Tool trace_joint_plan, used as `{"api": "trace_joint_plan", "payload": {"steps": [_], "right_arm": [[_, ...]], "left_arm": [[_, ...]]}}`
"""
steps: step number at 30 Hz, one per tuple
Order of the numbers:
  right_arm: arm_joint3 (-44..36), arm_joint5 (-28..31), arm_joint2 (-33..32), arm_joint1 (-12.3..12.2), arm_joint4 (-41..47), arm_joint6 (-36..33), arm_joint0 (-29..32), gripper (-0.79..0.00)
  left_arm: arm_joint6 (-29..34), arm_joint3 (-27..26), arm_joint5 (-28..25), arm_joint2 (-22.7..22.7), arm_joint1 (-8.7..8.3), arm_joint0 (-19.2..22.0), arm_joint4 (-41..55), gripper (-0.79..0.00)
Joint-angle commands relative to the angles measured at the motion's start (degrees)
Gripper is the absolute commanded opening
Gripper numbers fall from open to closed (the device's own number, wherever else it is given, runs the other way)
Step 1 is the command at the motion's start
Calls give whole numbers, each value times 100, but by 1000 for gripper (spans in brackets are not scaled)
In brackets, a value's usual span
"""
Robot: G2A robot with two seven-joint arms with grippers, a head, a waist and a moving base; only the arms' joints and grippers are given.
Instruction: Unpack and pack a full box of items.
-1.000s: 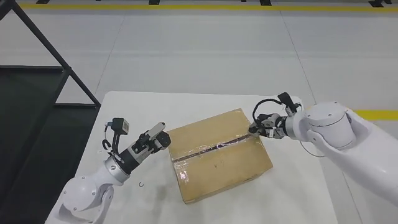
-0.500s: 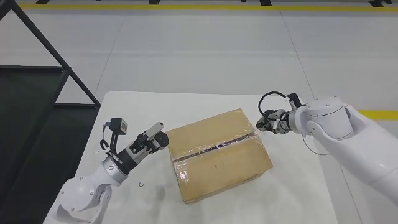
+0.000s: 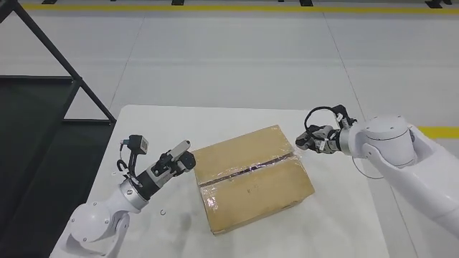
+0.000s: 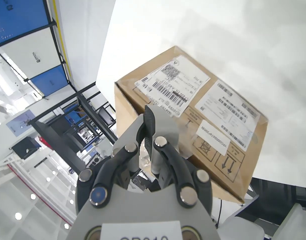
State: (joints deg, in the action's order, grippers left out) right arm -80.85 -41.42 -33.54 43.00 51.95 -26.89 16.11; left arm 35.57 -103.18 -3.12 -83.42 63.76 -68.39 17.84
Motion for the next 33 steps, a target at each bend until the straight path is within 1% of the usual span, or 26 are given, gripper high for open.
{"api": "trace_joint_plan", "payload": {"steps": [1, 6, 9, 13, 18, 23, 29, 33], "right_arm": [[-90, -84, 0, -30, -214, -154, 56, -785], [-88, -146, 75, 65, -374, -297, 72, -785], [-24, -51, 112, 149, -452, -357, 34, -785], [-25, 250, 59, 226, -484, -364, 47, -785], [-61, 101, 64, 260, -732, -548, 57, -785], [-52, 122, 86, 322, -887, -713, 88, -785], [-154, 207, 113, 423, -1036, -741, 128, -785], [-202, 156, 175, 514, -1164, -706, 123, -785]], "left_arm": [[-19, 14, 6, -14, -1, 10, 14, 0], [-63, -2, -2, -68, -4, 2, 52, 0], [-74, -3, -8, -106, -9, -9, 60, 0], [-70, 3, -10, -129, -12, -12, 76, 0], [-81, 17, -15, -132, -13, 7, 82, 0], [-91, 53, -34, -133, -12, 29, 116, 0], [-111, 89, -37, -160, -14, 40, 156, 0], [-118, 90, -56, -193, -17, 22, 176, 0]]}}
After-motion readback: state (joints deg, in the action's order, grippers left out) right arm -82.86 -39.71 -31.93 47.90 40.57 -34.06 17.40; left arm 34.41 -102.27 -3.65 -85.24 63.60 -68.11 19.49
